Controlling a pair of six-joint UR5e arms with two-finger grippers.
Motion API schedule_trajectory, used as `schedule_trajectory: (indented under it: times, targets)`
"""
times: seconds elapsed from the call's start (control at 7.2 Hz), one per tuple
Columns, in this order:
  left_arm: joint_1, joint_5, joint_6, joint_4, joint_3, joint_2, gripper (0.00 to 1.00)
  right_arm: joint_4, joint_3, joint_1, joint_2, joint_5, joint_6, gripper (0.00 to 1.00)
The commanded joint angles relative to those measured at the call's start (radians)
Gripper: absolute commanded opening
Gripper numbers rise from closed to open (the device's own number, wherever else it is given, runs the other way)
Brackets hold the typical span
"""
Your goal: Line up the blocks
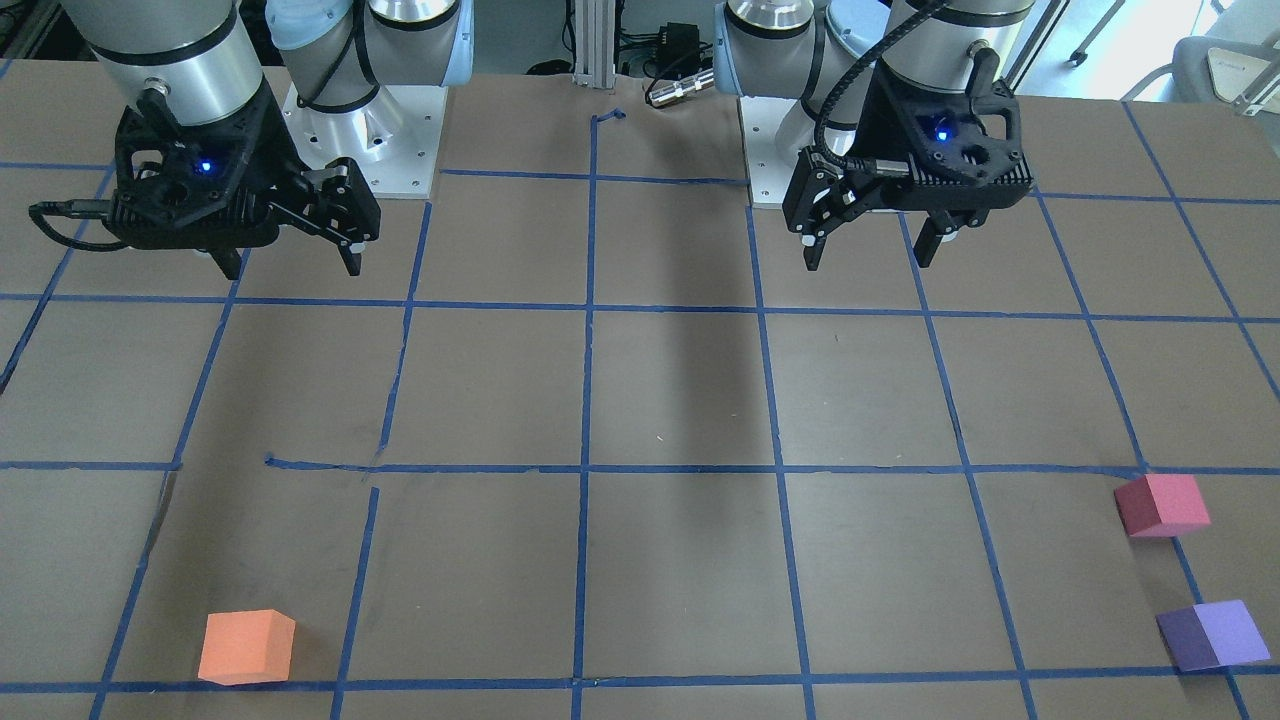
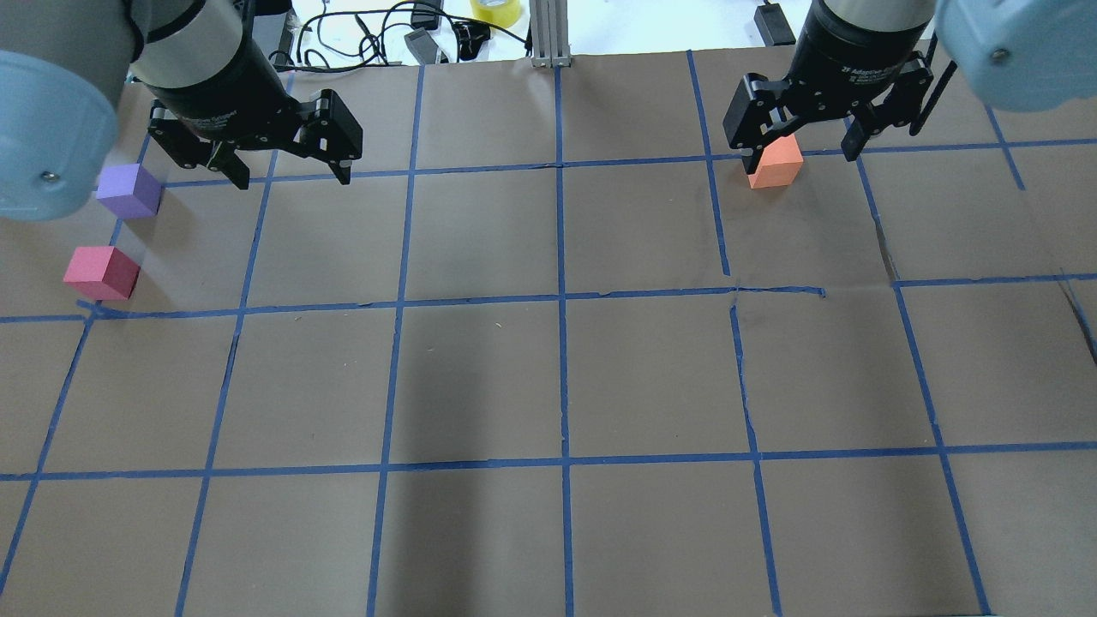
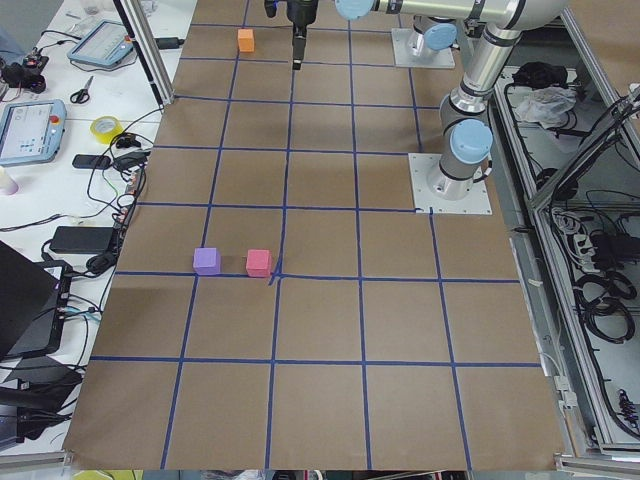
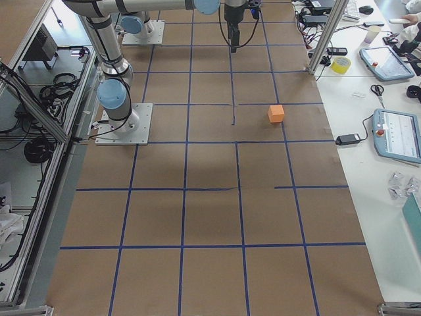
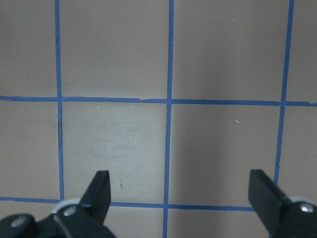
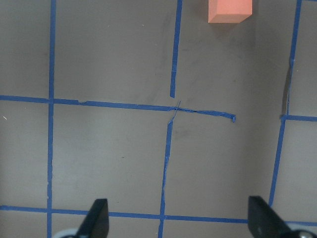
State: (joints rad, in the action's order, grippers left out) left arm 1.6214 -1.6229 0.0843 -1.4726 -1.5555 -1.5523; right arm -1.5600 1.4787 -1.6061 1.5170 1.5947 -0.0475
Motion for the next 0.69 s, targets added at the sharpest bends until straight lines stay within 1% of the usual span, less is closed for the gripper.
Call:
schedule_trajectory:
  times: [0.0,0.56]
  targets:
    - [0.000,0.000,0.000,0.000,0.000,0.000,1.00,0.000,0.002,0.000,0.000,0.002,0.001,1.00]
    - [0.000,0.002,0.002,0.000,0.000,0.000,1.00,0.001,0.002,0.000,0.000,0.005,-0.011,1.00]
